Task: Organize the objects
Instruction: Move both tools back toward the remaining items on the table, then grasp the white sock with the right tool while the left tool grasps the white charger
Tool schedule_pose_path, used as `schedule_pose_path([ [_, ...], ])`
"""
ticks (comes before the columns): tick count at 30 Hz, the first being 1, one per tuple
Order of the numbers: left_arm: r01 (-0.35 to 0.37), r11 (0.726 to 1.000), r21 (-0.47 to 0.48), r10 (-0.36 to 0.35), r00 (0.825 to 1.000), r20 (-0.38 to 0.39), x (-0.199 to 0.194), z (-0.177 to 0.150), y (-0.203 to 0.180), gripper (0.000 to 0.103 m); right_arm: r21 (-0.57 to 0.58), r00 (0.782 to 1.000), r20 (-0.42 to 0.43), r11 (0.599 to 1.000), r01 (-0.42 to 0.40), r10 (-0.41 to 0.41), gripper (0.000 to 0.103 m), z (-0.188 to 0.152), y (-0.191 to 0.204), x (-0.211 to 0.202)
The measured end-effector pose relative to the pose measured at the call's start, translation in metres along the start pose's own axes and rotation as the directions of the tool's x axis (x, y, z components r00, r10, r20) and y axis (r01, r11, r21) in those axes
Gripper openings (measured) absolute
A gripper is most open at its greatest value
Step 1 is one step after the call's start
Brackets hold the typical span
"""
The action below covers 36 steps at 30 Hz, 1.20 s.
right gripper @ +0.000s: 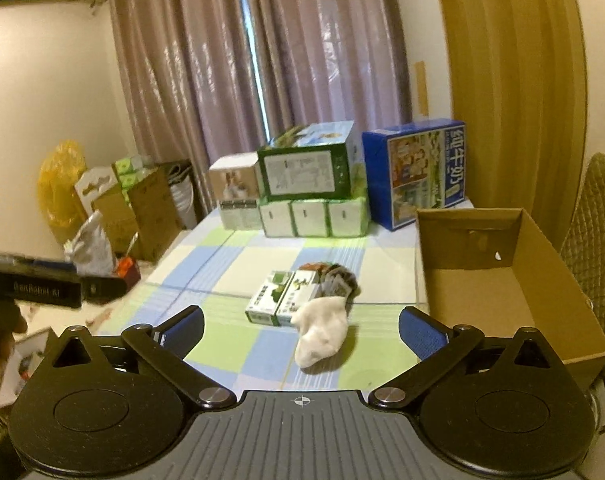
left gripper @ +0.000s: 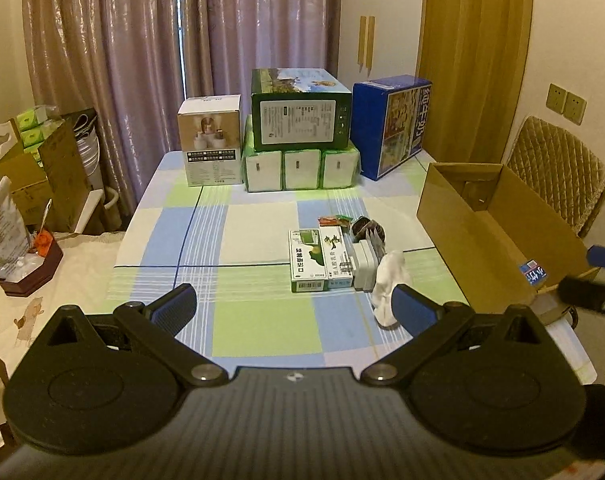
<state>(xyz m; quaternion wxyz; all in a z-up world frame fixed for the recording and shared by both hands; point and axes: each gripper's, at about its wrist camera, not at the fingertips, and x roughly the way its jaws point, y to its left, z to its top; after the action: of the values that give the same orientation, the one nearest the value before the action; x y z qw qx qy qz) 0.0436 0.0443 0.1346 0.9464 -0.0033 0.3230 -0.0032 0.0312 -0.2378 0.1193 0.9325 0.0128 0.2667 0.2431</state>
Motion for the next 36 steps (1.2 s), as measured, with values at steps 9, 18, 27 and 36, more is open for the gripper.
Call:
schedule_pose_path([
  [9,0.03,0.999,0.027,-0.03,1.0,0.004,0.032,-0.007,0.004,0.102,-0.083,0.999,-0.038,0.997,0.004,-0.007,0.101,-0.027,0.018,0.026],
  [18,0.028,1.0,0.009,-0.027,0.999,-0.028,0.103,-0.019,0.014,0.102,-0.122,0.995,-0.092,0.992,0.019,-0.031,0.099,-0.044,0.006,0.088],
  [27,0.032,0.999,0.031,-0.03,0.999,-0.041,0.16,-0.028,0.012,0.102,-0.137,0.989,-0.143,0.99,0.029,-0.049,0.084,-0.062,-0.011,0.163],
  [36,0.035,0.999,0.025,-0.033,0.997,-0.073,0.187,-0.04,0.014,0.102,-0.206,0.982,-0.185,0.978,0.011,-0.05,0.083,-0.053,-0.022,0.226],
])
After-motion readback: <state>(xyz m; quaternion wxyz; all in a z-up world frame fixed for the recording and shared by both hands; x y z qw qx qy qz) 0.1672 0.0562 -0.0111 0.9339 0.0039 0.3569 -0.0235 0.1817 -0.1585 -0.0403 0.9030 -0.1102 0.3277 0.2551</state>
